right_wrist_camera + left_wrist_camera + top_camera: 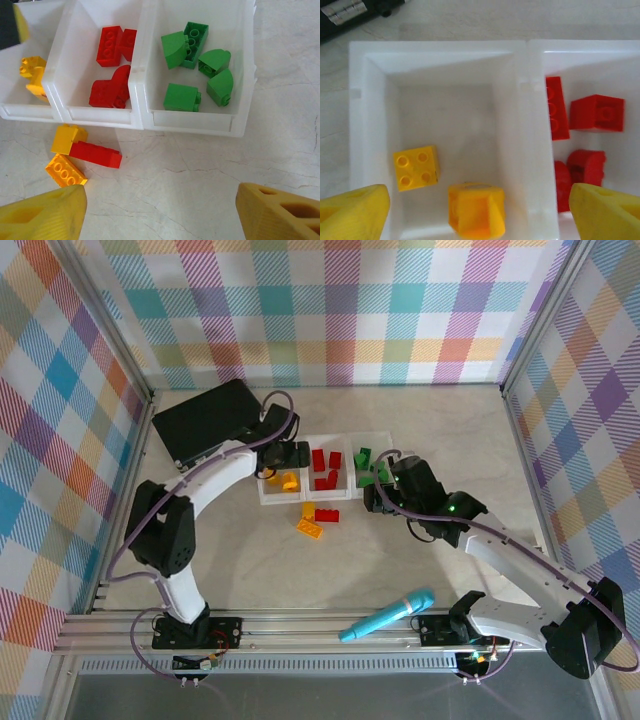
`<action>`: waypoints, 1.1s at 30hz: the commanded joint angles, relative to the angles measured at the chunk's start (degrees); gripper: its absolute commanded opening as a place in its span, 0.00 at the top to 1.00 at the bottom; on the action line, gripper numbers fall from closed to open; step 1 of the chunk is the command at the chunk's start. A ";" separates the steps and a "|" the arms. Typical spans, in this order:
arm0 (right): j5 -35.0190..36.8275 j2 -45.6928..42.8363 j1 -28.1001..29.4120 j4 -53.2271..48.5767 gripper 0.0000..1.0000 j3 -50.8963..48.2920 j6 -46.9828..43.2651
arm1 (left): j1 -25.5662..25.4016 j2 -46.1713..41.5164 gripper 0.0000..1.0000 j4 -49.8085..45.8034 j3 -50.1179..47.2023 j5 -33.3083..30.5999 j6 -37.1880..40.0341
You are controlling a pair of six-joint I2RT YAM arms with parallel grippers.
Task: Sort the legos into containers by color
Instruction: Place the lego in the container, then pick up the lego from the center of the table.
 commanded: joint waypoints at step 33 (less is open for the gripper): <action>-1.50 -3.94 -0.44 -1.61 0.21 -6.80 5.01 | -14.17 -1.81 0.23 6.36 -16.71 1.02 -10.35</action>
